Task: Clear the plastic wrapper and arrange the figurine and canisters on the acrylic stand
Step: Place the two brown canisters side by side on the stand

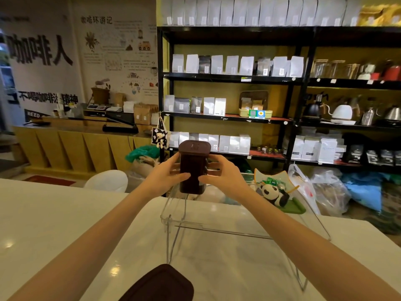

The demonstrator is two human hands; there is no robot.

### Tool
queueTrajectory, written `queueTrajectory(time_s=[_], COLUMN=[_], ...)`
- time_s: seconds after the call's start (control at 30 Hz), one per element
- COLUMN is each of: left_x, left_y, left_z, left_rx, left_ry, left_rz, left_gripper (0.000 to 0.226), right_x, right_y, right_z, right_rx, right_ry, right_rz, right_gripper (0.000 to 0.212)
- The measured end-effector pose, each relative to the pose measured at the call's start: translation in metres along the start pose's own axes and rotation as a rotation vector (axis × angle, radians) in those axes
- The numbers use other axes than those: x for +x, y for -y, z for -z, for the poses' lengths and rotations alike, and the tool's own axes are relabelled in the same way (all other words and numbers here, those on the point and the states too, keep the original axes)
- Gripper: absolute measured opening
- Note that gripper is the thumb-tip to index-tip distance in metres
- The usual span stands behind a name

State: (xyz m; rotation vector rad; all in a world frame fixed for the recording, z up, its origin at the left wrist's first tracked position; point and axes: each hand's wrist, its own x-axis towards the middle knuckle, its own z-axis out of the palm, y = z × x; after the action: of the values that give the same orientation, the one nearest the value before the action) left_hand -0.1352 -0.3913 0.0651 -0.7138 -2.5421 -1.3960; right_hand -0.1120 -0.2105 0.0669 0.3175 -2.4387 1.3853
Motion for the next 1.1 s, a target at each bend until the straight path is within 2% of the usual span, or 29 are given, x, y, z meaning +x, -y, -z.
queueTrajectory(time_s=[0.17,0.3,0.37,0.47,0.57,0.7,0.8,0.93,1.1], left_x=[-0.005,-0.017,-0.029,-0.055,-0.089,-0.138,-0.174,-0.224,-0.266], left_y=[-0.015,-0.034,-0.043,-0.061,-0.077,-0.079,-0.068,-0.051,-0.035], left_z=[0.004,0.013,0.02,0.032,0.039,0.036,0.027,0.013,-0.011], left_rx=[0.101,0.168,0.245,0.407,0.443,0.368,0.193,-0.027,-0.155], left_ry=[0.06,0.098,0.126,0.103,0.026,-0.044,-0.095,-0.148,-0.104], left_rz=[0.062,0.164,0.216,0.155,0.06,-0.024,-0.02,0.115,0.31], left_gripper=[0.061,0.06,0.062,0.056,0.044,0.044,0.047,0.062,0.091], right_x=[-0.003,-0.014,-0.025,-0.049,-0.081,-0.13,-0.168,-0.208,-0.245], right_y=[0.013,0.036,0.046,0.057,0.068,0.072,0.07,0.057,0.039], right_z=[0.006,0.019,0.025,0.03,0.026,0.011,-0.001,-0.018,-0.047], right_rx=[-0.106,-0.113,-0.095,-0.19,-0.163,-0.127,-0.103,-0.087,0.01], right_ry=[0.097,0.181,0.165,0.129,0.127,0.123,0.128,0.153,0.177], right_rz=[-0.033,0.001,0.028,0.097,0.177,0.255,0.302,0.233,0.031], right_gripper=[0.066,0.044,0.048,0.062,0.064,0.064,0.059,0.066,0.094])
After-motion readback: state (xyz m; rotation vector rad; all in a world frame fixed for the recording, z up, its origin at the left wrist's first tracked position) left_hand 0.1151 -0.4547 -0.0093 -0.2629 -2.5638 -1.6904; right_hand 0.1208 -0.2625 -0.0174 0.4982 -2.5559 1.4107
